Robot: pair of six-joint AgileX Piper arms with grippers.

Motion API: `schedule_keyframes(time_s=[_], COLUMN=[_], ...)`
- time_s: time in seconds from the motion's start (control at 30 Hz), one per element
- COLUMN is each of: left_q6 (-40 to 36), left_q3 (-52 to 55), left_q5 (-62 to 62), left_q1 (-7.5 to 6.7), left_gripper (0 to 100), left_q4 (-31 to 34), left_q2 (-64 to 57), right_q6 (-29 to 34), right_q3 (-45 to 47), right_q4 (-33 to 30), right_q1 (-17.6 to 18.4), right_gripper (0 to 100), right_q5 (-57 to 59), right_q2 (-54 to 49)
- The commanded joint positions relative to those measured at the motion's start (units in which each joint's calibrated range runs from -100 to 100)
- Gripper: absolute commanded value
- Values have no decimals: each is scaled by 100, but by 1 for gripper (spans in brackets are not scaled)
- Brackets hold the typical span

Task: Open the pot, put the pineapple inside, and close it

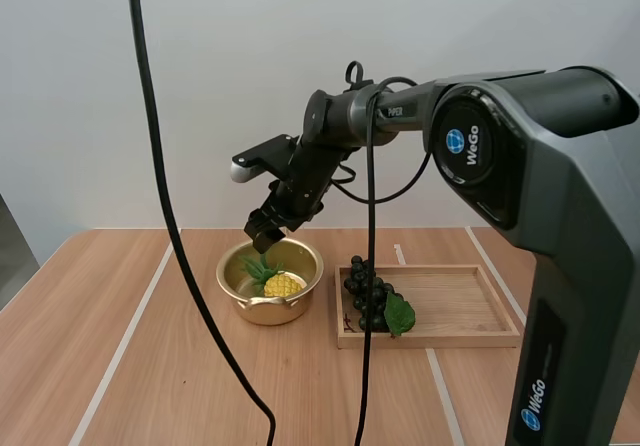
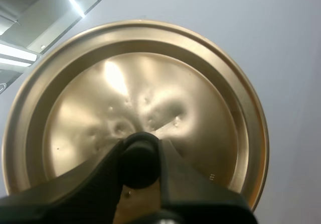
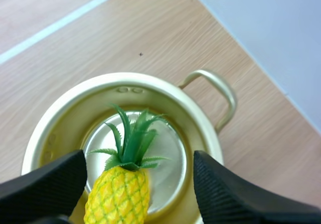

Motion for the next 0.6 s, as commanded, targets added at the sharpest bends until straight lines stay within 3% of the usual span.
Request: schedule_keyframes(time_s=[0.0, 0.13, 0.3, 0.57], left_q6=[-27, -27, -27, -127], left_q3=[-29, -29, -29, -29], left_q5=[-120, -120, 29, 259], left_q1=[-7, -7, -7, -7], left_gripper=[0, 0, 0, 0], left_q4=[26, 26, 26, 36], left_q2=[0, 0, 0, -73], right_q6=[26, 437, 1427, 2352], right_q3=[-49, -49, -260, -1064], right_q4=[-242, -790, -1665, -1831], right_q1=[-14, -14, -45, -725], right_gripper=[100, 100, 100, 100], right_q5=[46, -57, -19, 390], right_q2=[-417, -974, -1743, -2711])
